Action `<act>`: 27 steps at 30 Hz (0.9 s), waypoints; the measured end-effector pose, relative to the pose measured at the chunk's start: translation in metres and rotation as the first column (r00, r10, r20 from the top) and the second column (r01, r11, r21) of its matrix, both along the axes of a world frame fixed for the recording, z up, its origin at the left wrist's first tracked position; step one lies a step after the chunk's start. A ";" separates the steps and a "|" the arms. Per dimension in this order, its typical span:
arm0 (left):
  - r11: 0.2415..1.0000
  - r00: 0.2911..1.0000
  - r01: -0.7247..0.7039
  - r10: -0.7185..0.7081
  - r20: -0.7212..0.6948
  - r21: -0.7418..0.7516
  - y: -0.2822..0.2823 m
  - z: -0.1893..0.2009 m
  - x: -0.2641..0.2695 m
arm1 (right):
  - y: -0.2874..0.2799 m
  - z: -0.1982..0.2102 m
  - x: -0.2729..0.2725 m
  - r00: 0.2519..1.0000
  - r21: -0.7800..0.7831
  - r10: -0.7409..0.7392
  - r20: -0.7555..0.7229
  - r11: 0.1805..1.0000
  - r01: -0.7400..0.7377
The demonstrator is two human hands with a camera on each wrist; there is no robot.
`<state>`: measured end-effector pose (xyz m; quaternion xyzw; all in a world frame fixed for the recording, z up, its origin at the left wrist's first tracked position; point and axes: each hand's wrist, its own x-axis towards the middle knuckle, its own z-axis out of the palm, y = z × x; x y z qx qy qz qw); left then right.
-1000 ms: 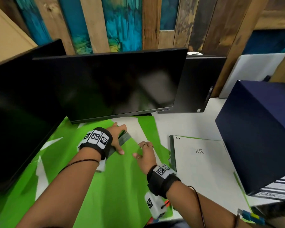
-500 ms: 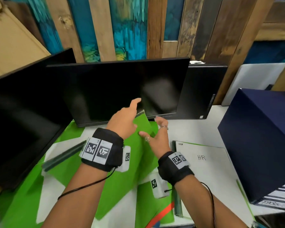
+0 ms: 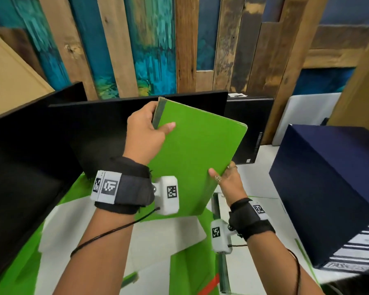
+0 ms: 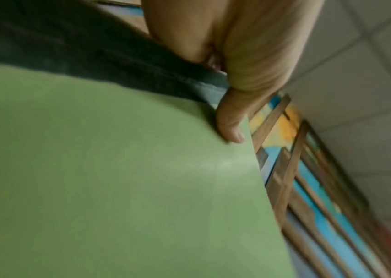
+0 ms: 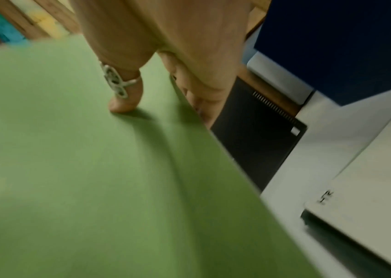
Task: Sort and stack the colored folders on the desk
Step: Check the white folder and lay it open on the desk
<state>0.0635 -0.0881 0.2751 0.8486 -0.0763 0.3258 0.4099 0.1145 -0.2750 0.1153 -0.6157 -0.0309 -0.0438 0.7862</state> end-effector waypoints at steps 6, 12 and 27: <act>0.955 0.898 -0.162 0.247 -0.365 0.249 -0.026 -0.071 0.036 | -0.066 -0.007 0.001 0.955 -0.482 -0.292 -0.056 0.846 0.230; 0.954 0.561 0.299 -0.184 -0.807 -0.010 -0.072 -0.176 0.057 | -0.125 -0.057 -0.005 0.821 -0.911 -0.519 -0.239 0.412 -0.005; 0.900 0.561 0.409 -0.119 -0.819 0.150 -0.138 -0.285 0.042 | -0.149 -0.120 -0.010 0.776 -0.950 -0.547 -0.313 0.195 -0.245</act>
